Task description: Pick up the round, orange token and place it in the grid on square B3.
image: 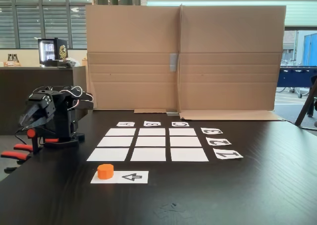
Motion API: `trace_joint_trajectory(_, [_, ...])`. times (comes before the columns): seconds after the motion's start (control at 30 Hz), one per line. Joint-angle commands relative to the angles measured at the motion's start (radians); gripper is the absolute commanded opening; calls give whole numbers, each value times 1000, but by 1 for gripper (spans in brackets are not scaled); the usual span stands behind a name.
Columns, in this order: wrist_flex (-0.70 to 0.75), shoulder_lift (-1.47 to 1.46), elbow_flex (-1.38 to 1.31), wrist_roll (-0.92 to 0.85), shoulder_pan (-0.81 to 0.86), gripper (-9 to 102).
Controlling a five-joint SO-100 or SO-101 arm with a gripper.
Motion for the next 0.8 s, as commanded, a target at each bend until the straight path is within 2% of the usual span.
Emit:
trace_joint_trajectory(0.0, [11, 9, 2, -48, -3, -1])
trace_joint_trajectory(0.43, [11, 9, 2, -48, -6, -1])
trace_joint_trajectory(0.57, [12, -11, -6, -120, -20, -1])
trace_joint_trajectory(0.77, [64, -166, -109, -164, -46, -1])
